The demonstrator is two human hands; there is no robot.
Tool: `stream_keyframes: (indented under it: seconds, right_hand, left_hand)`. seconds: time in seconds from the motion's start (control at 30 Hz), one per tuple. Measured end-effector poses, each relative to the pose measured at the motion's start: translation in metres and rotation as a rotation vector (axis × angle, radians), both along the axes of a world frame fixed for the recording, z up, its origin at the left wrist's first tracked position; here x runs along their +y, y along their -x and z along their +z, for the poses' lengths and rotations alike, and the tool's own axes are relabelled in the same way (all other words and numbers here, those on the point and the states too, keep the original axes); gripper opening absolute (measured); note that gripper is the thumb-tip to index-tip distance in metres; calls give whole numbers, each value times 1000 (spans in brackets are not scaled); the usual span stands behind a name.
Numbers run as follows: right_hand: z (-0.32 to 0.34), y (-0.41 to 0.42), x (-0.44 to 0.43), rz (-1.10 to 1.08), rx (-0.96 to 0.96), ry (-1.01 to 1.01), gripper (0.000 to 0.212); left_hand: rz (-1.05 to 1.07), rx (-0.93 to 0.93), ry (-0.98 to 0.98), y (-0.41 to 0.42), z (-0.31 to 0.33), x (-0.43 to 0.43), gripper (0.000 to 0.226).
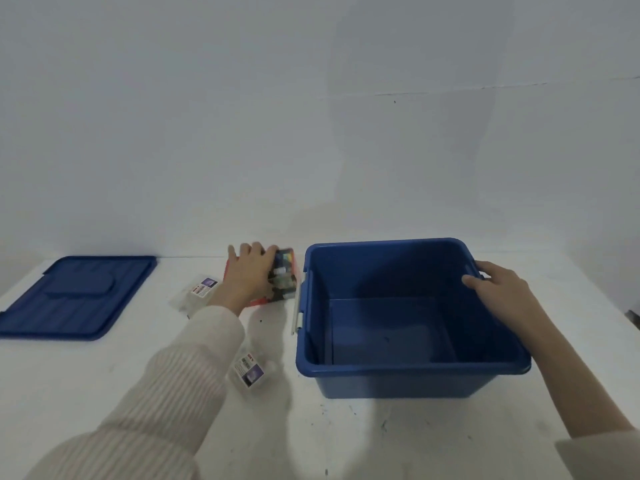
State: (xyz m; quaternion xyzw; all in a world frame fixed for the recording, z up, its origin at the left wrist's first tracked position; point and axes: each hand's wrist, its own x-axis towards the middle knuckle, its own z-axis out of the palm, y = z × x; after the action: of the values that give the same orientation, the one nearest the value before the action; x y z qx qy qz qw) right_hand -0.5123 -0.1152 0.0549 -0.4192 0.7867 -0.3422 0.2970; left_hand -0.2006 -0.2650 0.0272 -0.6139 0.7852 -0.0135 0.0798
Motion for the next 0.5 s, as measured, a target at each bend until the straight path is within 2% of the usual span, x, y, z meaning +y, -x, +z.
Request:
stream_keyframes:
  seconds: [0.13,0.2,0.27,0.3,0.37,0.43,0.5]
  right_hand:
    - [-3,2,-1,4,9,4,37]
    - [-4,3,-1,12,12,7,37]
    - [-6,5,-1,17,11,15,37]
    - [-6,5,-1,18,11,18,37]
    - [-8,7,-3,23,18,25,37]
    - [-9,7,-4,28,18,31,36]
    - [-10,8,-5,21,12,43,36]
  left_hand:
    - [248,388,204,8,51,7,79]
    - [233,494,369,21,89,17,83]
    - [163,640,419,42,124,30,92]
    - [118,734,357,55,138,37,96]
    - [21,897,76,86,150,52,93]
    - [-60,854,-218,118,137,69,83]
    - [-113,686,-352,147,107,79,77]
